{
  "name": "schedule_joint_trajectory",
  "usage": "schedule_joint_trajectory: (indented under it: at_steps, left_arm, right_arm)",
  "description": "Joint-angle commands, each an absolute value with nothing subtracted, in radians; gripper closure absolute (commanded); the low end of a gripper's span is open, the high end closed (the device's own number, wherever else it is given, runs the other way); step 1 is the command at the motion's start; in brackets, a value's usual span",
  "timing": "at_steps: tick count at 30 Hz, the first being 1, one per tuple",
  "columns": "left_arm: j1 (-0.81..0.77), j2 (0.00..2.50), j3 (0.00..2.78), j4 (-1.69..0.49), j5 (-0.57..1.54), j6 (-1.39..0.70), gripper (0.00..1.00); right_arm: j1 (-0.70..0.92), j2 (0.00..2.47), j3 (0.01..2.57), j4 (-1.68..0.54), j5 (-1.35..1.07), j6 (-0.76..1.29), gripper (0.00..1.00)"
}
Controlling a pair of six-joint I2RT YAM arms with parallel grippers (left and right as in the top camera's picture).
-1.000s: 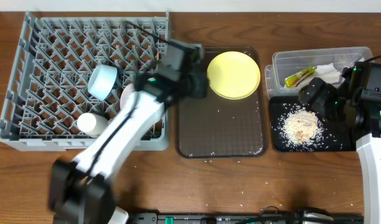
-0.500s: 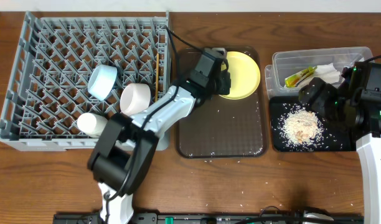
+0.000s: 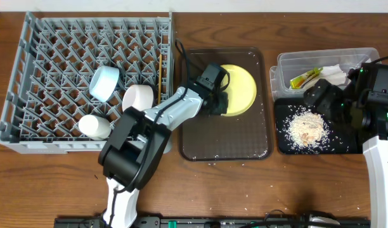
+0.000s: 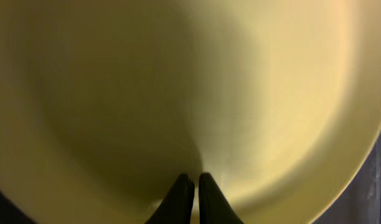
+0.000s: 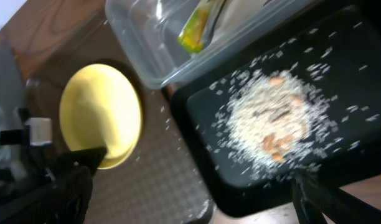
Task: Sort waste into correct bins and load items into the dishwasher
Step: 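Lift the yellow plate on edge and grasp its right rim with right gripper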
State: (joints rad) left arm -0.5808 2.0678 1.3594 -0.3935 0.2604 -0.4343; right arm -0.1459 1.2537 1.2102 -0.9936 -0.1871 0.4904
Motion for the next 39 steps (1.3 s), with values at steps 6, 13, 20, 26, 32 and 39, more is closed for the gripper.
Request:
schedule_joint_trajectory:
  at_steps: [6, 13, 20, 26, 32, 39]
  left_arm:
    - [-0.588, 1.935, 1.352, -0.493, 0.44, -0.443, 0.91]
    - [-0.593, 1.728, 1.352, -0.529, 0.516, -0.42, 0.9]
    - [-0.594, 1.474, 1.352, -0.596, 0.437, -0.343, 0.79]
    - [-0.594, 1.271, 1.352, -0.79, 0.112, -0.341, 0.42]
    - [-0.594, 1.175, 1.352, -0.86, 0.036, -0.341, 0.28]
    - [-0.562, 1.163, 1.352, -0.847, 0.037, -0.397, 0.19]
  right_arm:
    - [-0.02, 1.304, 1.211, -1.023, -0.368, 0.462, 0.01]
    - [0.196, 1.407, 1.198, -1.0, -0.198, 0.451, 0.01]
    - [0.28, 1.537, 1.163, -0.776, -0.169, 0.478, 0.27]
    - [0.333, 1.757, 1.162, -0.692, -0.053, 0.639, 0.49]
    - [0.332, 1.92, 1.162, -0.61, -0.083, 0.703, 0.57]
    - [0.302, 1.971, 1.165, -0.588, -0.132, 0.652, 0.99]
